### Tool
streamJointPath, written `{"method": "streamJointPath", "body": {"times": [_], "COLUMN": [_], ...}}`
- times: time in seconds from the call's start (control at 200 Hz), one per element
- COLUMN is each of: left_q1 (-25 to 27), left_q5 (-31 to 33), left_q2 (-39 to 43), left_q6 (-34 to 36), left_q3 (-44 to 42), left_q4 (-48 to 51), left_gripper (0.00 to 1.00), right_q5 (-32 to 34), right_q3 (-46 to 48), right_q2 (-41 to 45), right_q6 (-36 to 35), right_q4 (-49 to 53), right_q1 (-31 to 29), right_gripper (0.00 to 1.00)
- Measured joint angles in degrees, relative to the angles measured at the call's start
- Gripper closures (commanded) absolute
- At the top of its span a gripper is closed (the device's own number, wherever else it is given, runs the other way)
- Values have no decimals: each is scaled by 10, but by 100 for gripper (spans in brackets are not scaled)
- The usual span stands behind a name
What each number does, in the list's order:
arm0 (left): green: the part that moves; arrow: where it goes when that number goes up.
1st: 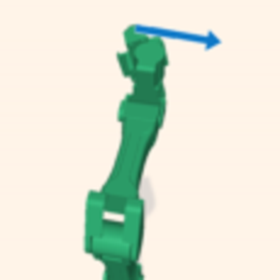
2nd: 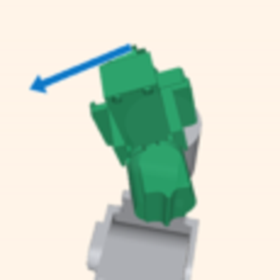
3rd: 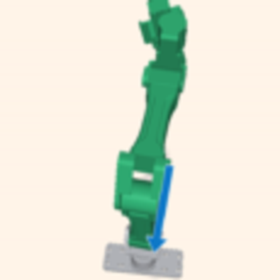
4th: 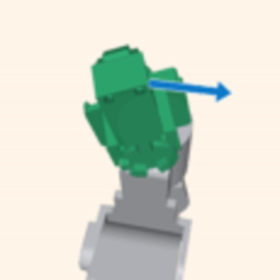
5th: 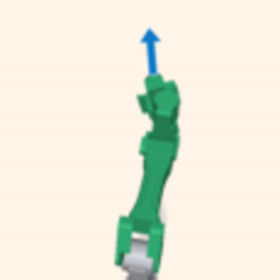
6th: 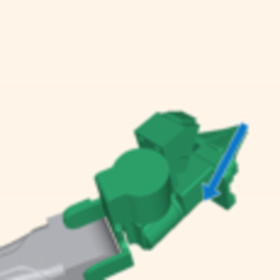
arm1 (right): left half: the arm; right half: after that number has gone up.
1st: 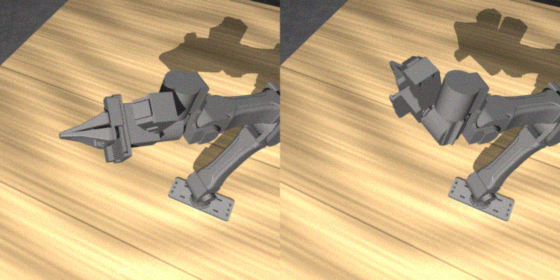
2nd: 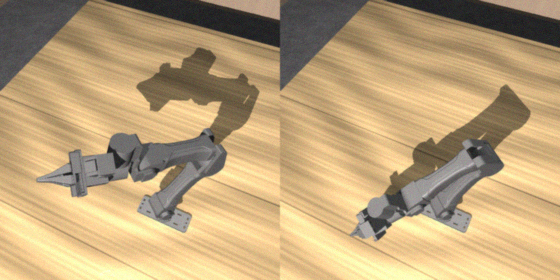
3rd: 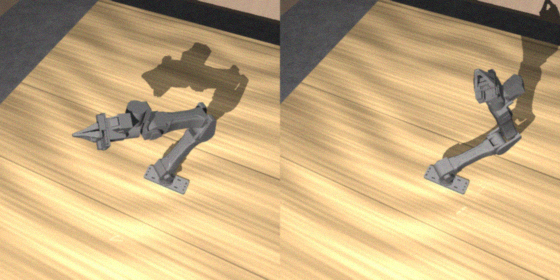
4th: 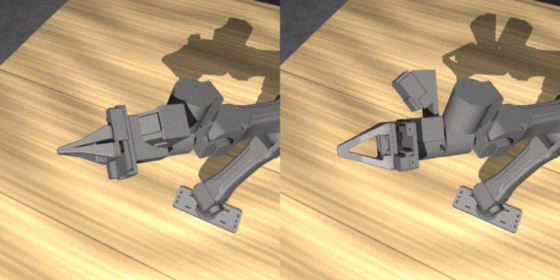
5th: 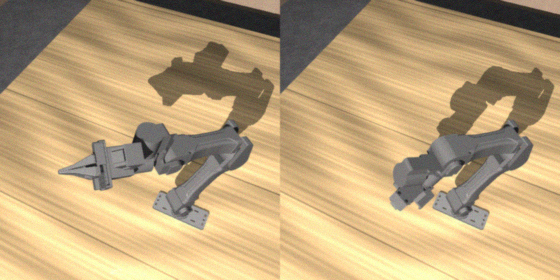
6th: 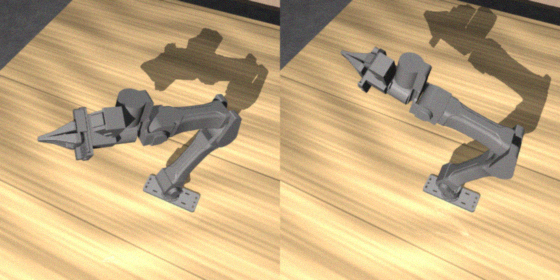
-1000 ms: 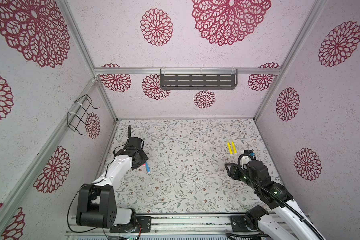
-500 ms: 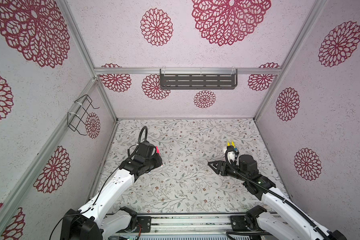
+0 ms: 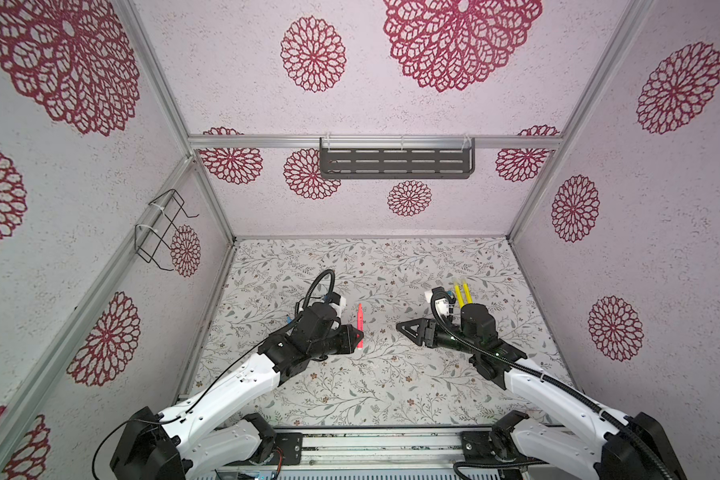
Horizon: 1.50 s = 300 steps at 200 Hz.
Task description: Insert the pens into the pen caps
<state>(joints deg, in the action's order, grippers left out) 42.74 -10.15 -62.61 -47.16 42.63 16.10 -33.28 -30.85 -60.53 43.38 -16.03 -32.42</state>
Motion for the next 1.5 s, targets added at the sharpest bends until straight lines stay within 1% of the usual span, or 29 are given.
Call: {"method": "streamJointPath", "body": {"times": [0.25, 0.526, 0.686, 0.871, 0.981, 1.147, 1.207, 1.262, 1.297, 1.327, 1.347, 1.392, 1.427, 1.452, 1.502], "left_q1": [43, 67, 78, 85, 86, 87, 88, 88, 88, 88, 88, 88, 88, 88, 89], "left_q5": [3, 7, 8, 8, 6, 3, 2, 1, 0, -2, -3, -9, -16, -22, -34], "left_q2": [3, -4, -19, -33, -35, -35, -35, -37, -38, -39, -40, -42, -44, -46, -51], "left_q6": [1, 2, 2, 2, 2, 2, 4, 4, 4, 5, 5, 6, 9, 8, 10], "left_q3": [0, 0, 0, 0, 0, 0, 0, 0, 0, 0, 0, 0, 0, 0, 1], "left_q4": [-47, -73, -85, -92, -99, -109, -109, -110, -110, -111, -111, -114, -115, -118, -123], "left_gripper": [84, 84, 84, 84, 84, 84, 84, 83, 82, 78, 74, 59, 50, 45, 42], "right_q5": [-1, -5, -5, -6, -9, -10, -10, -9, -9, -8, -7, -5, -4, -1, 0], "right_q3": [-13, -30, -31, -35, -35, -38, -38, -38, -38, -38, -38, -38, -38, -38, -38], "right_q2": [-48, -80, -90, -96, -96, -95, -94, -93, -92, -91, -90, -86, -83, -80, -73], "right_q6": [17, 33, 38, 46, 44, 42, 43, 42, 42, 42, 42, 42, 42, 42, 42], "right_q4": [-55, -104, -119, -125, -125, -115, -111, -108, -105, -101, -99, -94, -92, -91, -89], "right_q1": [-30, -56, -70, -78, -79, -79, -79, -79, -79, -79, -79, -79, -79, -79, -79], "right_gripper": [38, 40, 45, 56, 61, 85, 91, 94, 94, 95, 95, 96, 96, 96, 97]}}
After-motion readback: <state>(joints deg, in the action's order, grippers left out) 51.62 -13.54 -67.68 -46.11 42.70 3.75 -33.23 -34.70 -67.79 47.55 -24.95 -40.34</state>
